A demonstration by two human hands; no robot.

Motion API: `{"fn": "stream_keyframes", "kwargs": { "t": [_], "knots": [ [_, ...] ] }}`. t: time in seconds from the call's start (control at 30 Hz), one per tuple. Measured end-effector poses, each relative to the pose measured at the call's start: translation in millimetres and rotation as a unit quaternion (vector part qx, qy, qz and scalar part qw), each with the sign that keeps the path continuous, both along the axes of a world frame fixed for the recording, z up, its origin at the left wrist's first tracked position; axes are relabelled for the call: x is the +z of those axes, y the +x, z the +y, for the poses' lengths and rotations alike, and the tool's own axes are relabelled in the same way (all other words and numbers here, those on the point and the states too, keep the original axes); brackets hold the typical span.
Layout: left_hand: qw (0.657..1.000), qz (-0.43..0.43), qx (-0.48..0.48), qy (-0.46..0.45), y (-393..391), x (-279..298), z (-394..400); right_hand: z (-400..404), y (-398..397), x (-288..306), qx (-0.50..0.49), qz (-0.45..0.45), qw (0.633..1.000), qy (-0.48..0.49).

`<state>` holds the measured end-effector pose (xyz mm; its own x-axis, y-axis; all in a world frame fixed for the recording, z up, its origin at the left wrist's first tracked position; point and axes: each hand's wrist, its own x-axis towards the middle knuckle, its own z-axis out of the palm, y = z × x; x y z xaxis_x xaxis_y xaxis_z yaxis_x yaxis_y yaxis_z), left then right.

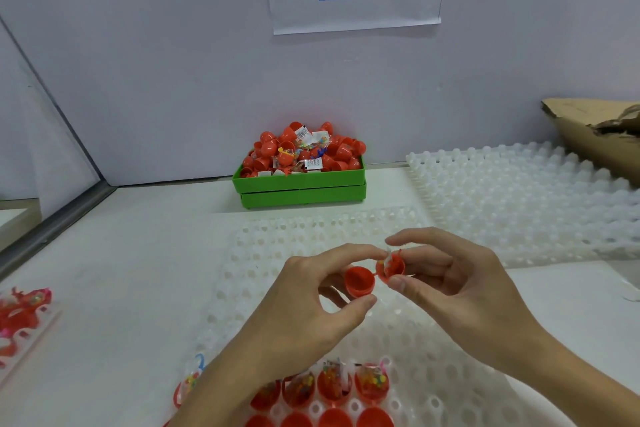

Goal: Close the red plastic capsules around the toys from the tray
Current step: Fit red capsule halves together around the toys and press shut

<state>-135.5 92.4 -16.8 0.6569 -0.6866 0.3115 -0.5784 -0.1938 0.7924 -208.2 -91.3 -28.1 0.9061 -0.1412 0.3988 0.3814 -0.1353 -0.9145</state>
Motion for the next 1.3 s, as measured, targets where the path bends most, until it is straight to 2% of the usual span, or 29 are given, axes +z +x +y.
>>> {"fn": "stream_keyframes", "kwargs": {
  "t": [0.67, 0.8, 0.9, 0.97, 1.1, 1.3],
  "knots": [
    [1.000, -0.019, 0.008, -0.013, -0.6, -1.4, -1.2, -5.4, 3.2, -3.7, -0.013, -0.009, 1.000, -0.016],
    [0.998, 0.019, 0.034, -0.052, -0.2, -2.1, -2.3, -6.9, 4.1, -1.5, -0.023, -0.032, 0.999, -0.004],
    [0.995, 0.042, 0.033, -0.083, 0.5, -1.3, -2.9, -9.0, 4.4, -0.5, -0.041, -0.057, 0.996, -0.047],
    [0.995, 0.043, 0.035, -0.088, -0.5, -1.7, -3.8, -9.1, 4.1, 0.0, -0.057, -0.080, 0.988, -0.119],
    [0.995, 0.047, 0.037, -0.079, -2.2, -4.6, -5.6, -7.6, 3.1, 0.6, -0.091, -0.145, 0.948, -0.267],
    [0.995, 0.051, 0.038, -0.080, -1.3, -3.5, -5.0, -7.4, 2.8, -1.9, -0.114, -0.170, 0.939, -0.277]
  ]
}}
